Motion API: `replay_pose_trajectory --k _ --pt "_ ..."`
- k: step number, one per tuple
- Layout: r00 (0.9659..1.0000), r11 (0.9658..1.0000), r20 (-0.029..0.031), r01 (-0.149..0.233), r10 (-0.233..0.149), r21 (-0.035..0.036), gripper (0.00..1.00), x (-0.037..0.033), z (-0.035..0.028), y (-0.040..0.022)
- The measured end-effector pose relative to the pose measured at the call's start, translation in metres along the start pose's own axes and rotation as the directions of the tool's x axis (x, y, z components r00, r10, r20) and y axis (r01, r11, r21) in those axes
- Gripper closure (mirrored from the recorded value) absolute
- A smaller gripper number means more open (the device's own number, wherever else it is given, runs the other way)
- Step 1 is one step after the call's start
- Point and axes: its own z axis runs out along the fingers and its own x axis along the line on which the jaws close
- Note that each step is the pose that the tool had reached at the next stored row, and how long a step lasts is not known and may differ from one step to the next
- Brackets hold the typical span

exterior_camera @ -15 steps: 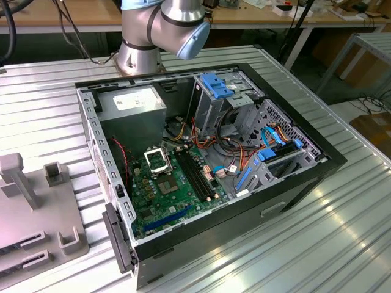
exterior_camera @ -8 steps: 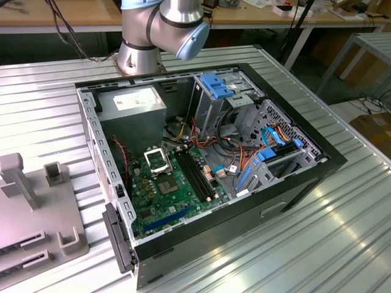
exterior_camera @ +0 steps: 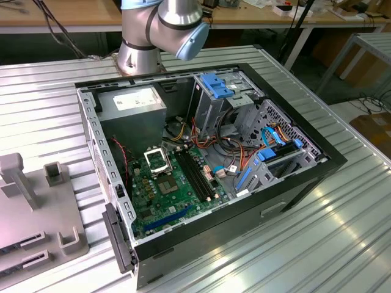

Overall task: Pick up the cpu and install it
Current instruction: 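Reach for the cpu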

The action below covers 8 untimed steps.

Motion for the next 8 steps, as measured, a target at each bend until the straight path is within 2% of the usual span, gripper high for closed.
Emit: replay_pose_trajectory --k 2,3,8 --pt "1.0 1.0 0.0019 0.0 0.0 -0.0003 0.89 0.0047 0.0023 -0.0023" --pt "1.0 1.0 0.0025 0.001 -0.001 -0.0002 0.89 0.0085 0.0048 -0.0057" --pt "1.0 1.0 0.0025 0.001 -0.001 -0.0002 0.89 0.0117 0.0117 -0.0193"
